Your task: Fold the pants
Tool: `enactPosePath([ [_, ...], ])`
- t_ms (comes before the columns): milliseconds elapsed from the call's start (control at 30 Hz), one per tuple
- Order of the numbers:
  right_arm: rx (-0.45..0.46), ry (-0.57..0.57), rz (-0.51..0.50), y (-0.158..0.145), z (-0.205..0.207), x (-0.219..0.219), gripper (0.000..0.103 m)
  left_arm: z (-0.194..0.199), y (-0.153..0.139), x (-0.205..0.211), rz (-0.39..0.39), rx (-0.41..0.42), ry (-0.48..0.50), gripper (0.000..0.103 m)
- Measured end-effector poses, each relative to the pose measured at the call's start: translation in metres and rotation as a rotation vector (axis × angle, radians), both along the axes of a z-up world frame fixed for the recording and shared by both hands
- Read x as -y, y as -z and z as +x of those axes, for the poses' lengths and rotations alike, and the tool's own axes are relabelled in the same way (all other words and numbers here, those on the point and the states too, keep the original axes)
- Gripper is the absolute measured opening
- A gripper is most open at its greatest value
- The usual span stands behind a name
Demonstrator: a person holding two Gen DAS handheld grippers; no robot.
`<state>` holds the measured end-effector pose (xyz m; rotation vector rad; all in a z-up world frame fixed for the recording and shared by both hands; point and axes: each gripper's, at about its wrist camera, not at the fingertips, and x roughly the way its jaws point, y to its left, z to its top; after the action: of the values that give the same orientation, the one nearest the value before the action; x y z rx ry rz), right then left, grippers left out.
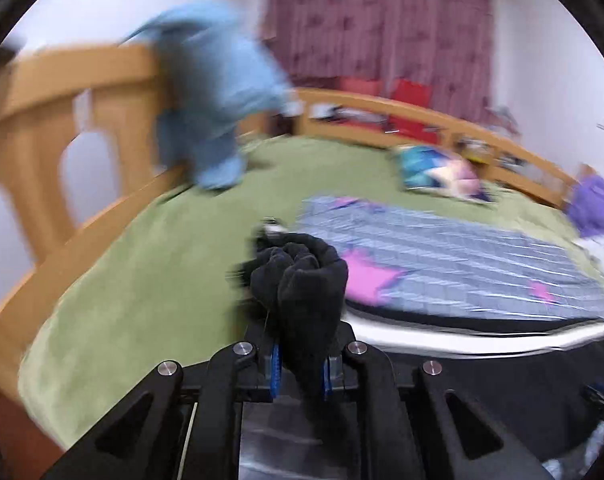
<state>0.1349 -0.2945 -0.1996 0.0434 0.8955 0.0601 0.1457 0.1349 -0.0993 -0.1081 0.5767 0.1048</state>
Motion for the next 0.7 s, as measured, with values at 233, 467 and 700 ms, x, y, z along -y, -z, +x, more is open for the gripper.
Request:
enactPosePath([
  [233,0.114,0.093,0.1,-0.011,-0.006,0.068,0.049,-0.018,-0.019,0.16,-0.036,0.009,0.305,0.012],
  [467,0.057,0.201,0.192,0.009,-0.039,0.13,0.049,-0.042,0.061,0.298,-0.092,-0.148,0.562,0.012],
  [700,0.053,0.186,0.193,0.011,-0.047,0.132,0.049,-0.043,0.109,0.314,-0.13,-0.338,0.623,0.033],
])
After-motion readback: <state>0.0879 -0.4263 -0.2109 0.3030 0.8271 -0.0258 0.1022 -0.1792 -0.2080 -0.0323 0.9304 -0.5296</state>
